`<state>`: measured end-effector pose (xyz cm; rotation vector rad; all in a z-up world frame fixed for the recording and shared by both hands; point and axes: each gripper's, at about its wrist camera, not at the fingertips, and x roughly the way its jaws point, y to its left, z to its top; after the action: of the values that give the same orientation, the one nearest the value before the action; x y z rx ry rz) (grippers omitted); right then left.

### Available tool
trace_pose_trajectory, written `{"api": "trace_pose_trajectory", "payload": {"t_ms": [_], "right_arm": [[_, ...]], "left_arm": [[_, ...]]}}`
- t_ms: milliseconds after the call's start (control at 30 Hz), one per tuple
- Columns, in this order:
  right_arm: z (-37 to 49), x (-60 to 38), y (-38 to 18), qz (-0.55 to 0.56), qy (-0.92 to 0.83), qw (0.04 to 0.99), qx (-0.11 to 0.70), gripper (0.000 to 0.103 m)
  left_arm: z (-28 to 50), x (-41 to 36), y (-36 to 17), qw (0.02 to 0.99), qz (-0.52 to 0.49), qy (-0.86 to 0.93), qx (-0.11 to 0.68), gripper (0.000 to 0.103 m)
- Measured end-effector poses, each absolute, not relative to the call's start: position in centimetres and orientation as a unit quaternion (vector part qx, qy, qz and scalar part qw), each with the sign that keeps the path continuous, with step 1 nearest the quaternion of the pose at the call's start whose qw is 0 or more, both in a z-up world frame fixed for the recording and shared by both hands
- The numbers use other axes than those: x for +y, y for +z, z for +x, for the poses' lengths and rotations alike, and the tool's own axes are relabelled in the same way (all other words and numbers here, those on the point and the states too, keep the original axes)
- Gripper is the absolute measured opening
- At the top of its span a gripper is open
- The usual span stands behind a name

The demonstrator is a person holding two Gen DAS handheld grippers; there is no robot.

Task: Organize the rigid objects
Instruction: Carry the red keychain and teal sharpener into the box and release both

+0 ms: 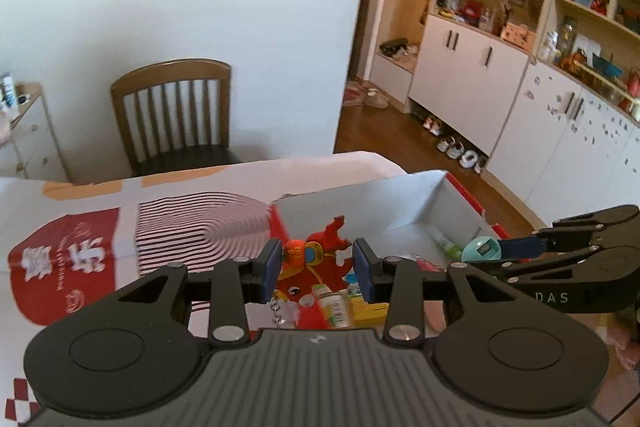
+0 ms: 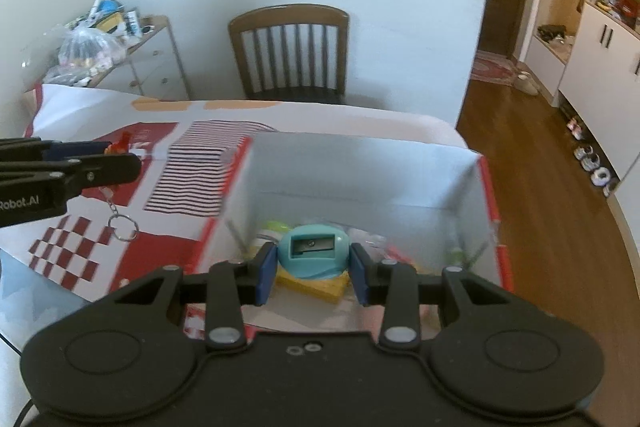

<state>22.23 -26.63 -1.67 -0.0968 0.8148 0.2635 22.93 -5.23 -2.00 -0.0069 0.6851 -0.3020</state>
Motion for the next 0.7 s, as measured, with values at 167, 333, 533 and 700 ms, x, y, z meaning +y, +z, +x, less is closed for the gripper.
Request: {"api": "trace_pose_trajectory", "payload": {"t_ms": [167, 333, 533, 700], "right_arm": [[22.9, -29.7, -2.5, -0.045, 0.122, 0.908, 0.398, 0.037], [23.7, -31.8, -3.4, -0.055, 0.122, 0.907, 0.399, 0.037], [25.4, -33.7, -5.1, -0.056, 0.120, 0.902, 0.411, 0.037], [27.1, -34.1, -6.1, -0.063, 0.124, 0.899, 0.415, 0.037]], "left_arm": [[24.8, -8.9, -3.6, 0.921, 0.012, -0.152, 0.359, 0.038], [26.3, -11.4, -5.3, 0.913, 0.016, -0.149, 0.378, 0.038], [28.0, -13.6, -6.8, 0.910, 0.026, -0.141, 0.390, 0.038], [29.8, -14.9, -7.4, 0.911, 0.041, -0.130, 0.390, 0.038]]}}
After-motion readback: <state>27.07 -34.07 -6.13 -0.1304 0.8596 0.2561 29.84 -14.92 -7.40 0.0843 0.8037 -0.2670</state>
